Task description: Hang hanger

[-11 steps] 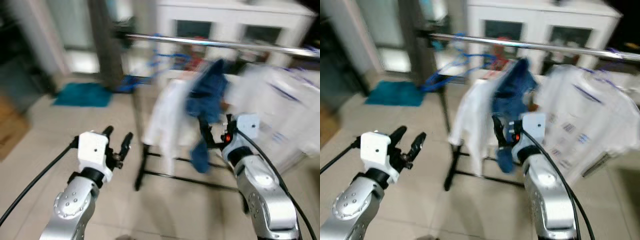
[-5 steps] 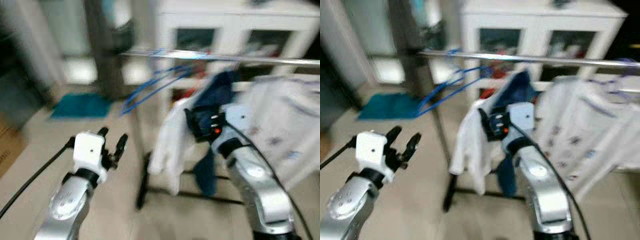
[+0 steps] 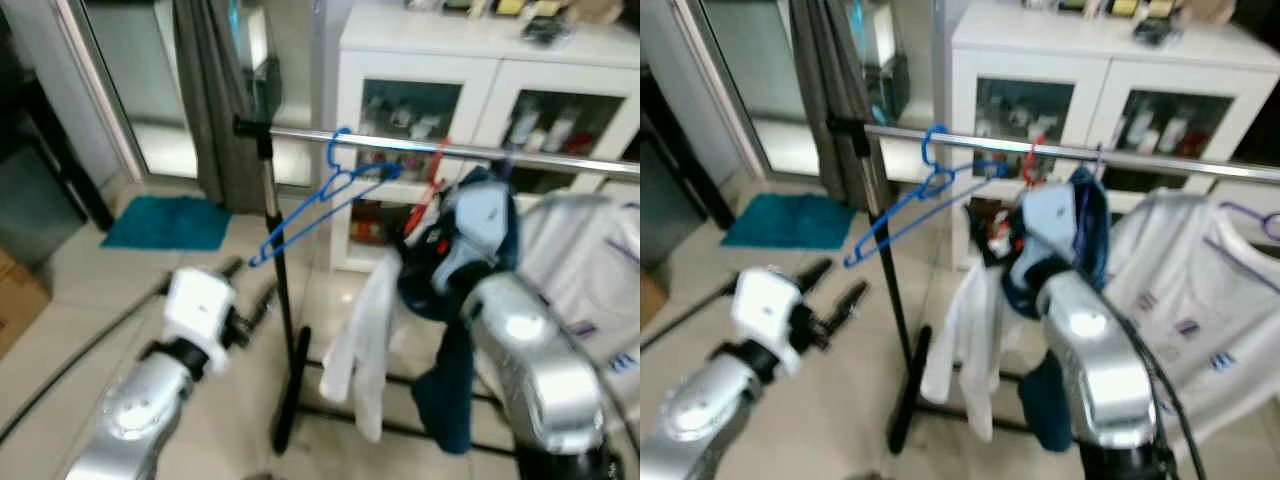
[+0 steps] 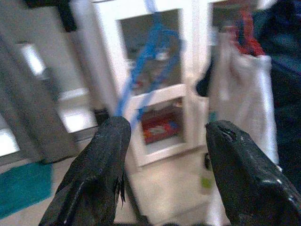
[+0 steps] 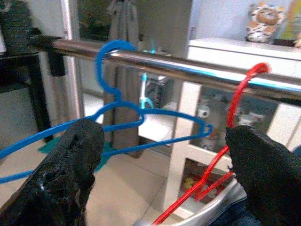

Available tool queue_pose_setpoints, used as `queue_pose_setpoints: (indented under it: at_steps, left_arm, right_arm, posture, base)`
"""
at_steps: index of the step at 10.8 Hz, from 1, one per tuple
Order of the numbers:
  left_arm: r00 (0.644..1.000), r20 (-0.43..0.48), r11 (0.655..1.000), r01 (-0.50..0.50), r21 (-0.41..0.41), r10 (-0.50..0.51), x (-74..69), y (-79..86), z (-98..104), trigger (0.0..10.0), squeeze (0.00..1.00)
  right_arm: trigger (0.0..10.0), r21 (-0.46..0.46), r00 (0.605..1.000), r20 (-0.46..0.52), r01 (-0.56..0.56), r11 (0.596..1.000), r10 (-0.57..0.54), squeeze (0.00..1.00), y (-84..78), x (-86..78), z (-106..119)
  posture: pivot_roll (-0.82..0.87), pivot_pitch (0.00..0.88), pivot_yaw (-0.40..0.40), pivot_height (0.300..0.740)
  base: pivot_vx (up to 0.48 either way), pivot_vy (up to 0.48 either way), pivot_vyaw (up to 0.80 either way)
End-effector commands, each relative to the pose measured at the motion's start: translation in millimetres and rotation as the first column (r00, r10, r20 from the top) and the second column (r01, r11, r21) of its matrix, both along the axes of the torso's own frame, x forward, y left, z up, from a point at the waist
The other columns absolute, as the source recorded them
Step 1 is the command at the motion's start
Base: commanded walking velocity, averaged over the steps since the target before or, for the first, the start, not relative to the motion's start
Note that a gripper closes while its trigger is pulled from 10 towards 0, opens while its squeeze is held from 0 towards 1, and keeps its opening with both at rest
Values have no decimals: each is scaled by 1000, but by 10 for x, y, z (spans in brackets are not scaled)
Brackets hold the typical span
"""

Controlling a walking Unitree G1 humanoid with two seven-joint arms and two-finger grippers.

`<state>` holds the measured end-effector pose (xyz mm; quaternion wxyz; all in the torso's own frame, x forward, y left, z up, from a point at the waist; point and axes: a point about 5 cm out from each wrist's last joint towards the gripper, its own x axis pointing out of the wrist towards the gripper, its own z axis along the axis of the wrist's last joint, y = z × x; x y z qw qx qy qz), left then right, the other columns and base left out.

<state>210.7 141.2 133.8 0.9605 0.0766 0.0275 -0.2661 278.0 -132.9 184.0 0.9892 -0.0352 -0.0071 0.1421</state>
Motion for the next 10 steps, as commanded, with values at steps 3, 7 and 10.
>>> queue_pose_setpoints:
  at_steps: [3,7,10]
  left_arm:
    - [989,-36,989,144,17,-143,-25,-98,-2,10000,0]
    - [973,-74,975,222,15,-220,-57,-168,-43,10000,0]
    - [962,-77,965,263,-2,-262,-39,-210,-27,10000,0]
  right_arm:
    - [10000,-80,991,-85,93,992,-100,0,-151,151,12]
    - [10000,-110,964,-136,213,971,-227,0,-389,253,63]
    - [10000,-122,936,-215,257,959,-279,0,-566,195,-28]
  posture:
    - [-93,0,10,740]
    - [-108,0,3,740]
    - [-122,0,11,740]
  base:
    - [0,0,0]
    - [0,0,0]
    - [0,0,0]
